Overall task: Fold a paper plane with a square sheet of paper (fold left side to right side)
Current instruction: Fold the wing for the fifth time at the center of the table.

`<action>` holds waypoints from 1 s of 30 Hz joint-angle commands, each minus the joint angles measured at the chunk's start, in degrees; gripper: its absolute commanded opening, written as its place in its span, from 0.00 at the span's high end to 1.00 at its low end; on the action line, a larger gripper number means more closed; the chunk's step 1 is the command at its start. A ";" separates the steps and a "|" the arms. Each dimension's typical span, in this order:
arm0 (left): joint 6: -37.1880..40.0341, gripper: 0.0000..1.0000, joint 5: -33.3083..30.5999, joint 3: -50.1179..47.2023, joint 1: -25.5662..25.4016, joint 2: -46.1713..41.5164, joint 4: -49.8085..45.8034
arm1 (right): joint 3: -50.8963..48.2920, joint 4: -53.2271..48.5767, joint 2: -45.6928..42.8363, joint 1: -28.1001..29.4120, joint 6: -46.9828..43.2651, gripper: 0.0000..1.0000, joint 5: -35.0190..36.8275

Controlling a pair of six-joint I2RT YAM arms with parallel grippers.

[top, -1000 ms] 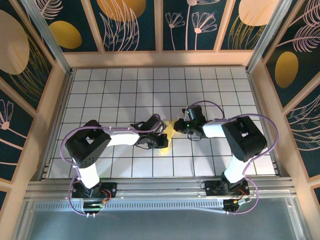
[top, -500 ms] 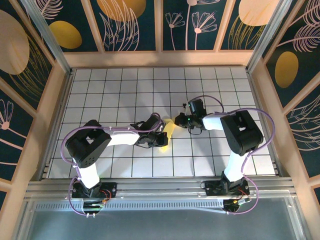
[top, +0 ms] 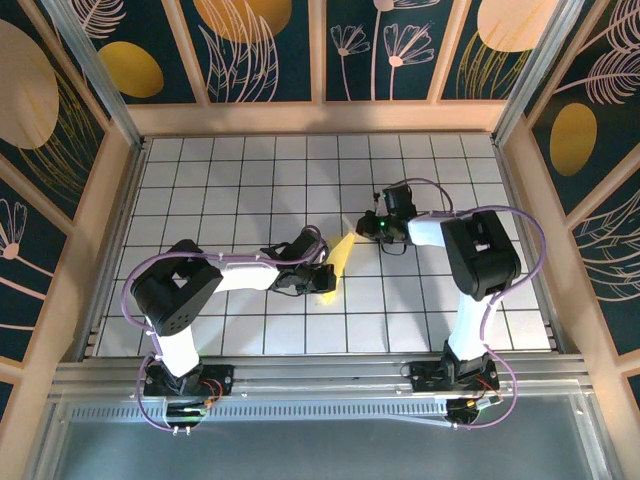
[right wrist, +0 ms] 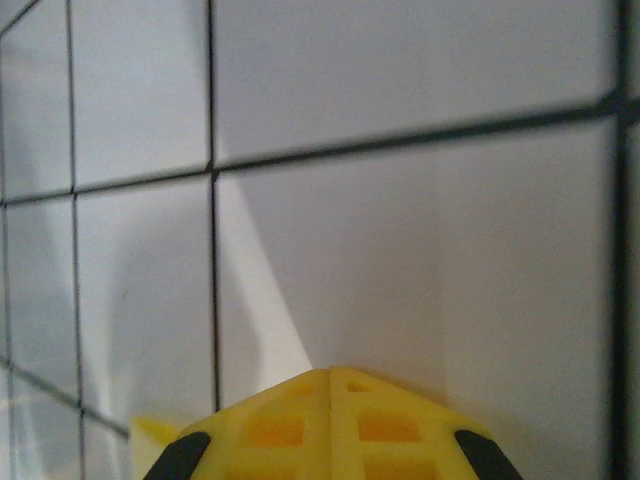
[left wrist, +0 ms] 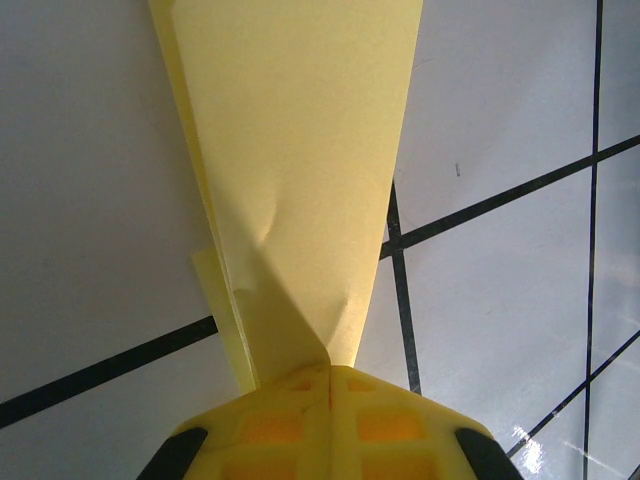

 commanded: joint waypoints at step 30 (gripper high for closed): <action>0.77 1.00 -4.30 -2.41 0.00 2.68 -11.38 | -14.94 11.66 -6.59 15.89 16.67 1.00 -3.50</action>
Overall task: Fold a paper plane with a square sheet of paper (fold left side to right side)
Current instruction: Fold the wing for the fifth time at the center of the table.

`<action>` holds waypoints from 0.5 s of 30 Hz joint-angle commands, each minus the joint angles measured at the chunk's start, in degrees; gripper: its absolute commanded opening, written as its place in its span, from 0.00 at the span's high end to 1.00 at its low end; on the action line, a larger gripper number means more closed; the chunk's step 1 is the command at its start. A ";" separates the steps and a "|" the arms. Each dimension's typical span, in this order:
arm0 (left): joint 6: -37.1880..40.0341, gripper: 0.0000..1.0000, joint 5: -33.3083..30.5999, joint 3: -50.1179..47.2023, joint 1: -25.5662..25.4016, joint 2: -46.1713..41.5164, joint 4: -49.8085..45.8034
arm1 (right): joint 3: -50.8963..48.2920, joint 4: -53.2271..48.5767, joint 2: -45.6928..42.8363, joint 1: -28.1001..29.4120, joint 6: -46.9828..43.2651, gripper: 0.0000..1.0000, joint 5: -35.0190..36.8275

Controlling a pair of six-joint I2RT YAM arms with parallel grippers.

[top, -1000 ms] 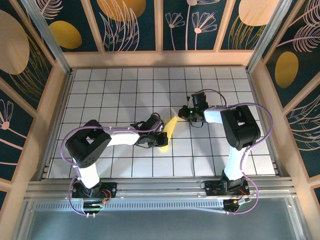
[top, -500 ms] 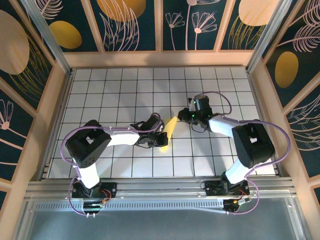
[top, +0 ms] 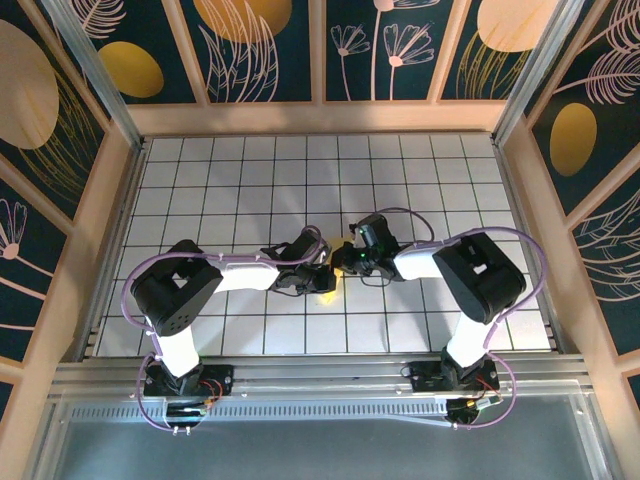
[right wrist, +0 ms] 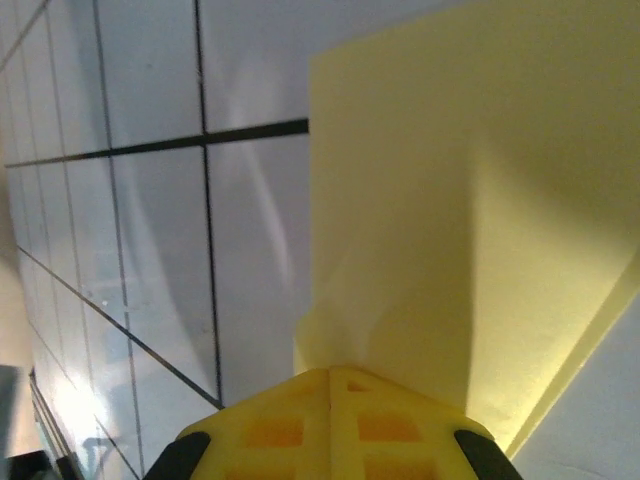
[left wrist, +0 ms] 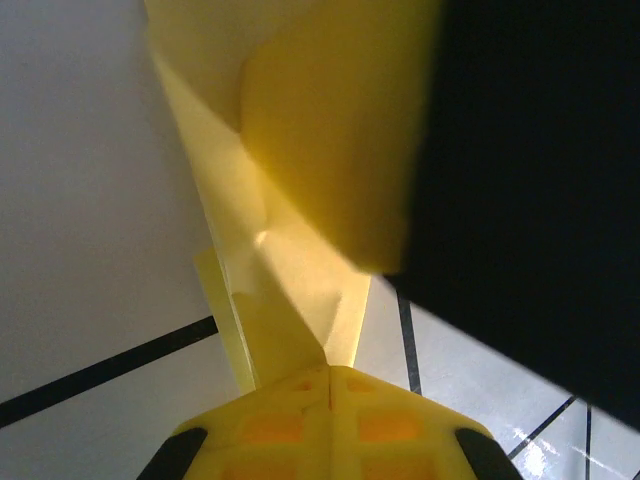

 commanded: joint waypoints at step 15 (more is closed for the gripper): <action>-1.47 0.95 5.91 -1.37 -0.03 -8.46 -6.08 | -1.10 -4.94 4.12 0.41 -0.12 1.00 1.72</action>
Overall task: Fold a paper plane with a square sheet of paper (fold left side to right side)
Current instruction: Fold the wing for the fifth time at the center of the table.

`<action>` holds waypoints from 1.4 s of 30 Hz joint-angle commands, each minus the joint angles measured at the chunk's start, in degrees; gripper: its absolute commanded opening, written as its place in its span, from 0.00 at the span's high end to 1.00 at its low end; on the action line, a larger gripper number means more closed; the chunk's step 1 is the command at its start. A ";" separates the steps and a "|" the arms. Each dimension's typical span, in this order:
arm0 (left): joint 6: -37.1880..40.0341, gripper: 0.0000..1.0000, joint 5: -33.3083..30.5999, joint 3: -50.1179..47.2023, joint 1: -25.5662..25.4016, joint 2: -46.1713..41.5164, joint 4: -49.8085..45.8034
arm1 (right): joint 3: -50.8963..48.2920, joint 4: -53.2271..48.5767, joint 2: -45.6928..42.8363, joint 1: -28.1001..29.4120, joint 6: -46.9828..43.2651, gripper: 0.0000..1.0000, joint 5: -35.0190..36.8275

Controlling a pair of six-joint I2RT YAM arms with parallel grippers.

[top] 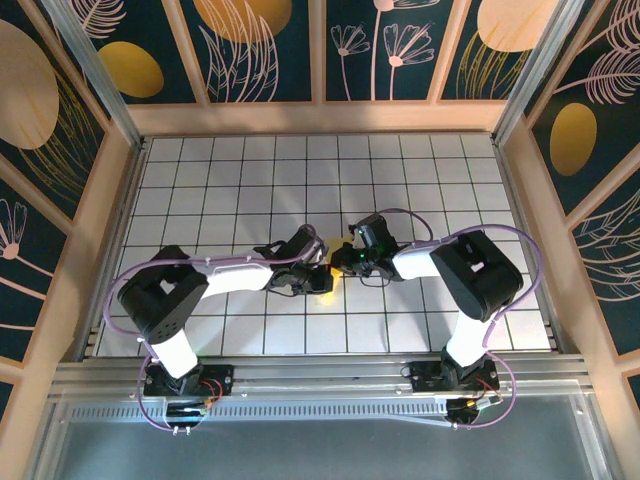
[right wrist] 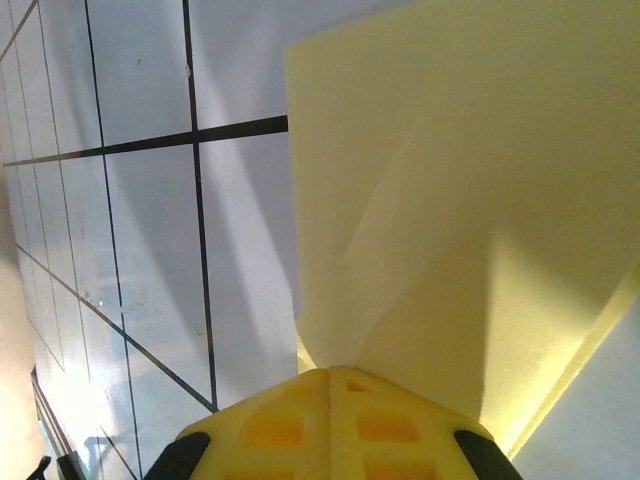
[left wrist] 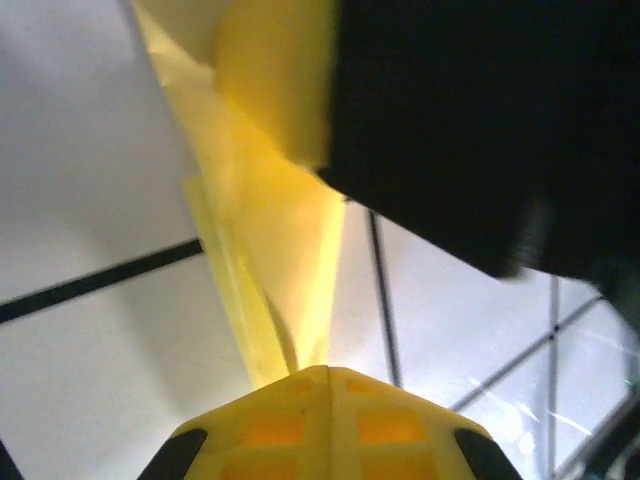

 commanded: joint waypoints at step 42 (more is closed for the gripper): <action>-5.27 0.96 7.71 -5.85 0.59 3.55 7.61 | 0.88 -9.25 5.01 1.51 -1.89 1.00 3.01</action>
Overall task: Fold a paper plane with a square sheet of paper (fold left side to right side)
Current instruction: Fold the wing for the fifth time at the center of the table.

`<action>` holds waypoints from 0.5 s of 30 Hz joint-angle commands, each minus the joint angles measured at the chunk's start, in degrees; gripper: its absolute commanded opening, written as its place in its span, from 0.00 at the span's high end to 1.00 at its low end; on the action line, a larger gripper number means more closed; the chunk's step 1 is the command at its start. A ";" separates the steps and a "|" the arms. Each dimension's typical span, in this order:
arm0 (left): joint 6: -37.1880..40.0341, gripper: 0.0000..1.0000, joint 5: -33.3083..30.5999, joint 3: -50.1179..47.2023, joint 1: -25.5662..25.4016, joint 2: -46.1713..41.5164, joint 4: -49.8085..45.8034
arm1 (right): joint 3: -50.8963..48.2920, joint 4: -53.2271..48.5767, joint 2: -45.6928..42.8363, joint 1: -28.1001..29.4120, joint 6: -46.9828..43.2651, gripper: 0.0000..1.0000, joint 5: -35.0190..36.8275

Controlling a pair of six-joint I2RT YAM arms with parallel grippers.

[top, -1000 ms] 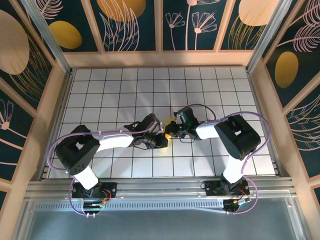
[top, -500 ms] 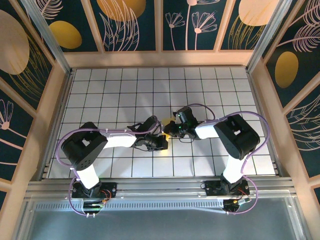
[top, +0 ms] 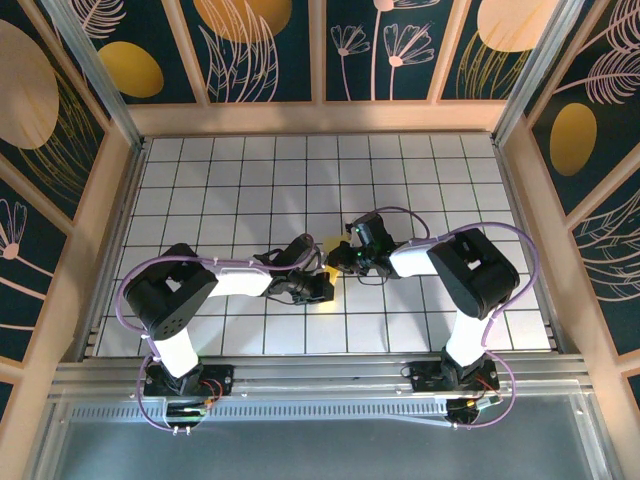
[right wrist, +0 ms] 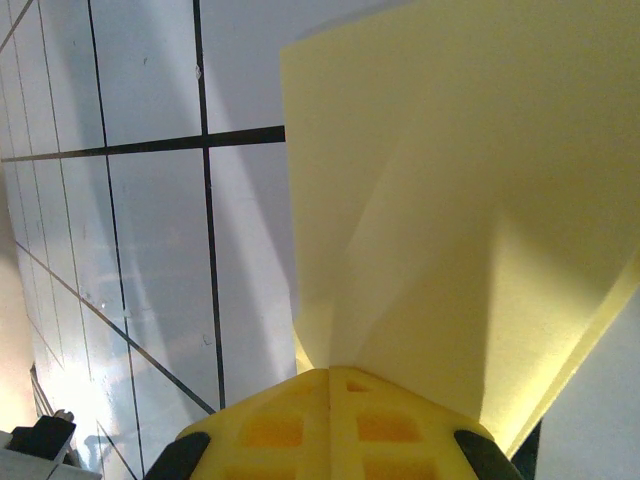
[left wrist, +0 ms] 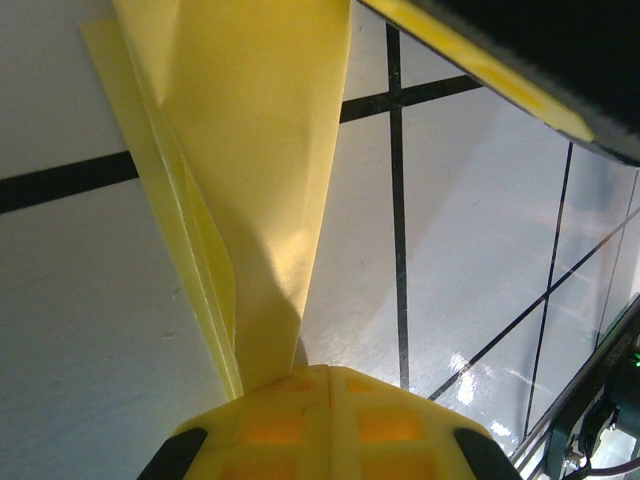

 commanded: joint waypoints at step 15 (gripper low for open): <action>-1.58 0.96 0.64 -3.62 0.29 0.76 0.56 | -0.74 -9.28 4.06 0.95 -2.08 1.00 4.00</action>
